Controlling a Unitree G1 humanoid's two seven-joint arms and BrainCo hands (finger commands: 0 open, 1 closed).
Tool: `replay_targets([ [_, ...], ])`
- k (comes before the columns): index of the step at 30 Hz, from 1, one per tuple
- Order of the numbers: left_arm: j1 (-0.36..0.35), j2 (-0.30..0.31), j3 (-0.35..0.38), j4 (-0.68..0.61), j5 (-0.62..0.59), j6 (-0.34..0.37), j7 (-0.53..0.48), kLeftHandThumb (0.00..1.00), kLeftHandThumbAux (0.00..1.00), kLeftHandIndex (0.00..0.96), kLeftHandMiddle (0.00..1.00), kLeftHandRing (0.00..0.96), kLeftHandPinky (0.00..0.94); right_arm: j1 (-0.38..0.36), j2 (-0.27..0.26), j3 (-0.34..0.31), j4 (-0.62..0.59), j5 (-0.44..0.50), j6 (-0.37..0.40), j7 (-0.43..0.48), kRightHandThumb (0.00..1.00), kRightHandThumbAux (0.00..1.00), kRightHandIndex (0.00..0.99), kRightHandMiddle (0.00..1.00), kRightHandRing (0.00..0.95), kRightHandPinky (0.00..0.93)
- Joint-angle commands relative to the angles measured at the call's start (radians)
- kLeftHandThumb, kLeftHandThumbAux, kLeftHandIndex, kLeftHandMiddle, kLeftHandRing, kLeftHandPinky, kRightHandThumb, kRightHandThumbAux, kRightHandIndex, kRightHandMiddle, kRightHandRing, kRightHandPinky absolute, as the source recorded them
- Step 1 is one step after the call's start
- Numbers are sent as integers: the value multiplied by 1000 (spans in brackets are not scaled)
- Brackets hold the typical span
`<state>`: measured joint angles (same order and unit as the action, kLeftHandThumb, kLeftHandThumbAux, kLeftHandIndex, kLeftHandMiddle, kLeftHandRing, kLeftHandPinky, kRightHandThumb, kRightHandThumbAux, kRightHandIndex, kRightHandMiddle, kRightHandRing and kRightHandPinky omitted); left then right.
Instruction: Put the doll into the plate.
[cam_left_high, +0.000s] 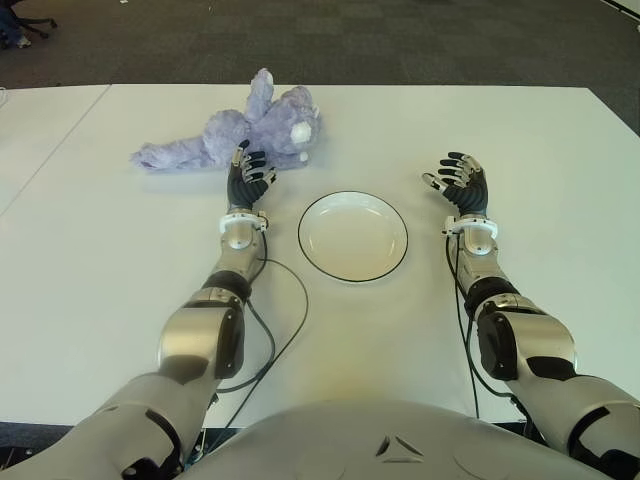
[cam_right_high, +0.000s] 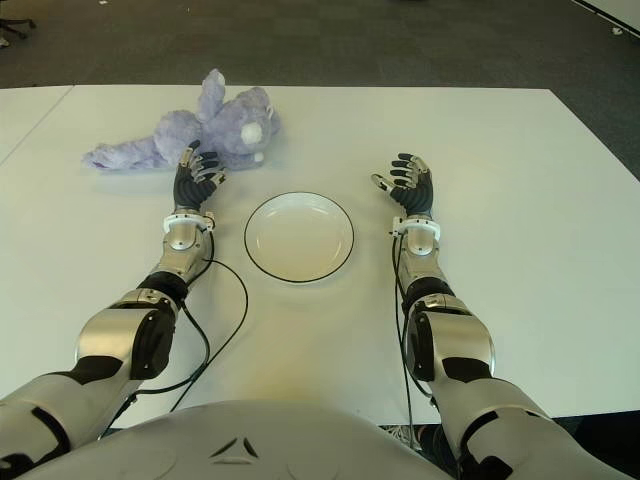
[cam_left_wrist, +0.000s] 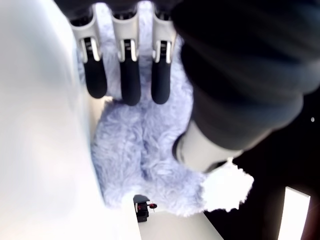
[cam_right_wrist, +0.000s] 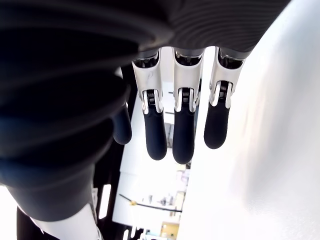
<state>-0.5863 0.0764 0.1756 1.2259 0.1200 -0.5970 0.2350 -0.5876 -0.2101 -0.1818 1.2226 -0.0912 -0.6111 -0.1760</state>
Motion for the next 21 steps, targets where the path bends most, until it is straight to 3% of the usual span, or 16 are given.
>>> replay_targets([
  [1,199,-27,-5,129,5,119,-24,306,891,109,270,282,291,214,108,0,132,4,119,19,122,847,238,321,330,324],
  [10,196,-26,-2,130,1,125,-29,315,884,109,279,289,287,212,109,-2,132,5,116,21,131,858,247,330,342,334],
  [16,198,-29,9,128,-9,109,-18,303,870,101,232,257,258,212,111,-1,133,3,118,19,120,844,239,322,332,317],
  [21,218,-28,6,121,6,57,80,242,805,57,131,152,152,213,113,-1,133,3,118,17,119,851,243,321,327,311],
])
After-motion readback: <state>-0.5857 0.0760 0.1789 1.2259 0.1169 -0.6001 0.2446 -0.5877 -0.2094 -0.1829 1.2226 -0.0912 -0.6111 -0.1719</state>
